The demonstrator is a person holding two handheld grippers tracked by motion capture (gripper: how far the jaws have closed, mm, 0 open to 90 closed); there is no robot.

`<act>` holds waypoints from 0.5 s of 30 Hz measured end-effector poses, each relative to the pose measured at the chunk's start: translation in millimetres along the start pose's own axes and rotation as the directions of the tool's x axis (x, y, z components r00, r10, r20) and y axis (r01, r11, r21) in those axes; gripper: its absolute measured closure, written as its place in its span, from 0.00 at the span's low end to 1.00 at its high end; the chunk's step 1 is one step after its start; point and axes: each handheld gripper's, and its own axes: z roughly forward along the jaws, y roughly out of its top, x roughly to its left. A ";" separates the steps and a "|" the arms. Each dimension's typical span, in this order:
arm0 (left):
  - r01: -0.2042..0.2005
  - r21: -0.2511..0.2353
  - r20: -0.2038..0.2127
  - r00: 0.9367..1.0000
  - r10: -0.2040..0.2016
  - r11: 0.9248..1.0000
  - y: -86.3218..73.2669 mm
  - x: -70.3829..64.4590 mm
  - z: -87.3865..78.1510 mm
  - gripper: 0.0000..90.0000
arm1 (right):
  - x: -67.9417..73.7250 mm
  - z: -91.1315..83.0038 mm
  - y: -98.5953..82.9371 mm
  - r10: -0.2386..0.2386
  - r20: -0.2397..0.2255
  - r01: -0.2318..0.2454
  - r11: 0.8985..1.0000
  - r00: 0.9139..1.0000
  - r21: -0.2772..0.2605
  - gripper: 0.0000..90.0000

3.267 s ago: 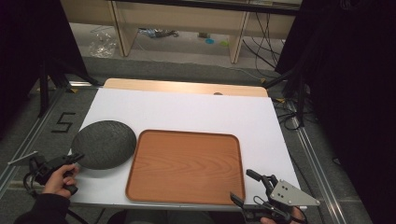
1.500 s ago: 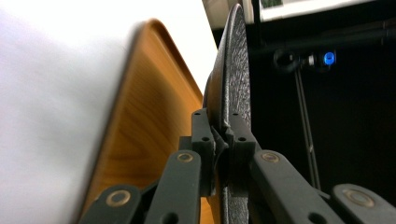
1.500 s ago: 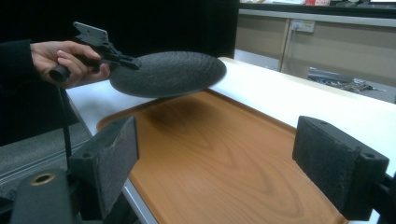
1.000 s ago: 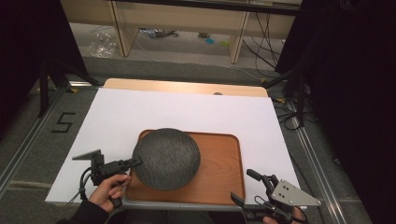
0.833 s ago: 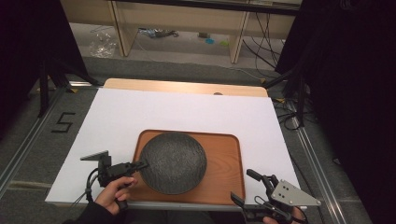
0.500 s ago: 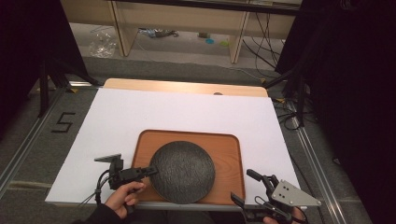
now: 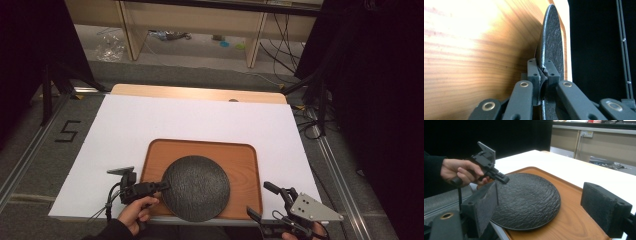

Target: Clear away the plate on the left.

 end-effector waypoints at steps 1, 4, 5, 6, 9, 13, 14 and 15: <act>-0.026 0.018 -0.004 1.000 0.026 0.999 1.3 0.5 -0.8 0.95 | -0.1 0.5 -0.3 0.002 -0.005 -0.002 1.000 1.000 -0.005 0.17; -0.036 -0.009 0.002 0.999 0.036 0.999 -0.9 -0.1 0.2 0.95 | -0.2 0.5 -0.3 0.000 -0.004 0.000 1.000 1.000 -0.004 0.17; -0.048 -0.005 -0.020 0.999 0.048 0.999 -1.3 -1.3 0.0 0.94 | -0.2 0.5 -0.4 0.001 -0.002 -0.001 1.000 1.000 -0.002 0.17; -0.048 -0.005 -0.020 0.999 0.048 0.999 -1.3 -1.3 0.0 0.94 | -0.2 0.5 -0.4 0.001 -0.002 -0.001 1.000 1.000 -0.002 0.17; -0.084 0.001 -0.025 0.996 0.084 0.996 -0.2 0.9 2.5 0.93 | 0.9 0.6 -0.4 0.011 0.003 -0.011 1.000 1.000 0.003 0.17; -0.081 -0.012 -0.042 0.996 0.081 0.997 -1.6 0.7 6.6 0.92 | -0.3 0.6 -0.2 -0.008 0.005 0.008 1.000 1.000 0.000 0.17; -0.084 -0.010 -0.042 0.996 0.084 0.996 -1.8 0.5 8.0 0.91 | 0.4 0.6 -0.4 0.006 0.000 -0.006 1.000 1.000 -0.003 0.17; -0.091 -0.006 -0.044 0.995 0.091 0.996 -2.1 0.1 9.2 0.91 | 0.4 0.6 -0.4 0.006 0.000 -0.006 1.000 1.000 -0.003 0.17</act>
